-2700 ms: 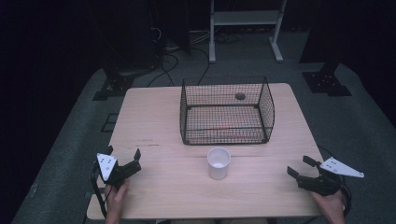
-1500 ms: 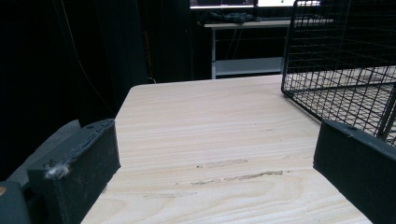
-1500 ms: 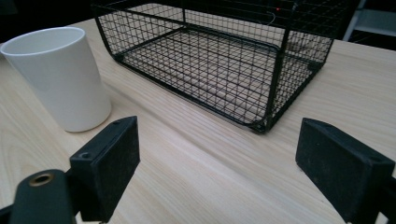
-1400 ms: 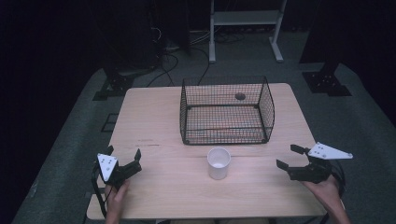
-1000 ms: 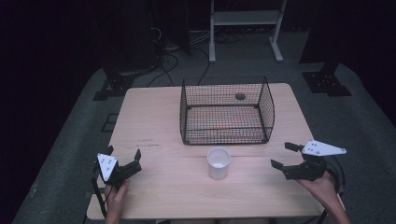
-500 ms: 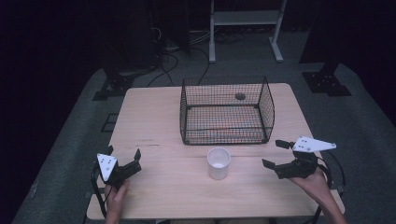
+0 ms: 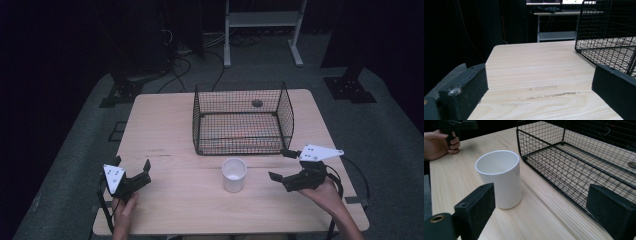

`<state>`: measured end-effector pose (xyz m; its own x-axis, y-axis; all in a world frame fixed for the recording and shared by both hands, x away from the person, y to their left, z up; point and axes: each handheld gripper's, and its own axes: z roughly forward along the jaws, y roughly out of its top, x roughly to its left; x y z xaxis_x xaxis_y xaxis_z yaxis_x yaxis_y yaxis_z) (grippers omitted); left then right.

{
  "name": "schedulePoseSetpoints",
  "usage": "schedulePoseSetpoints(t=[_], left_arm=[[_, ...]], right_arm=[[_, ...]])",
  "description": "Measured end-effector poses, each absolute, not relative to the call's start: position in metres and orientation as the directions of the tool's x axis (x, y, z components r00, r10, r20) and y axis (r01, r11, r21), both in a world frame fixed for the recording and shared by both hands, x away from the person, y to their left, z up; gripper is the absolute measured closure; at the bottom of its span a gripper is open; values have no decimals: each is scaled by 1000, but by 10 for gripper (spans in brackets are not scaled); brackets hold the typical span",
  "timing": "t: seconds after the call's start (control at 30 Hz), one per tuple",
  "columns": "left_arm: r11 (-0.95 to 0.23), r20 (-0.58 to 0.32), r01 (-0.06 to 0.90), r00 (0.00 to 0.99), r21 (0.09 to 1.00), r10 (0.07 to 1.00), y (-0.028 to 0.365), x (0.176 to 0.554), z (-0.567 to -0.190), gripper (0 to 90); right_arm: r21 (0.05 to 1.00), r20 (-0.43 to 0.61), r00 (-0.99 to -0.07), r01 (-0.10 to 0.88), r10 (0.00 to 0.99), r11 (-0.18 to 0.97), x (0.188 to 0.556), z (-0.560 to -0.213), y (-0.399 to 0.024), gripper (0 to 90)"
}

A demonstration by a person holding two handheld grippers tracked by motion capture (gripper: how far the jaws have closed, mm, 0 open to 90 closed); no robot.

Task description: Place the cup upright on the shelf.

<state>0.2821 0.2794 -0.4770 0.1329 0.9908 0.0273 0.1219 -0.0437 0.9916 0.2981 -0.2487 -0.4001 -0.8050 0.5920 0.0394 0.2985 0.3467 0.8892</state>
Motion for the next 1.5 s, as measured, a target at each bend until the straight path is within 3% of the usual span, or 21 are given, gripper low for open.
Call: schedulePoseSetpoints(t=[1.0,1.5], left_arm=[[-45,29,122,134,992,991,279,282,-477,0],[-41,25,120,133,992,991,279,282,-477,0]], right_arm=[[880,43,-865,270,499,392,306,-405,-193,80],[859,43,-887,268,460,437,312,-413,-163,31]])
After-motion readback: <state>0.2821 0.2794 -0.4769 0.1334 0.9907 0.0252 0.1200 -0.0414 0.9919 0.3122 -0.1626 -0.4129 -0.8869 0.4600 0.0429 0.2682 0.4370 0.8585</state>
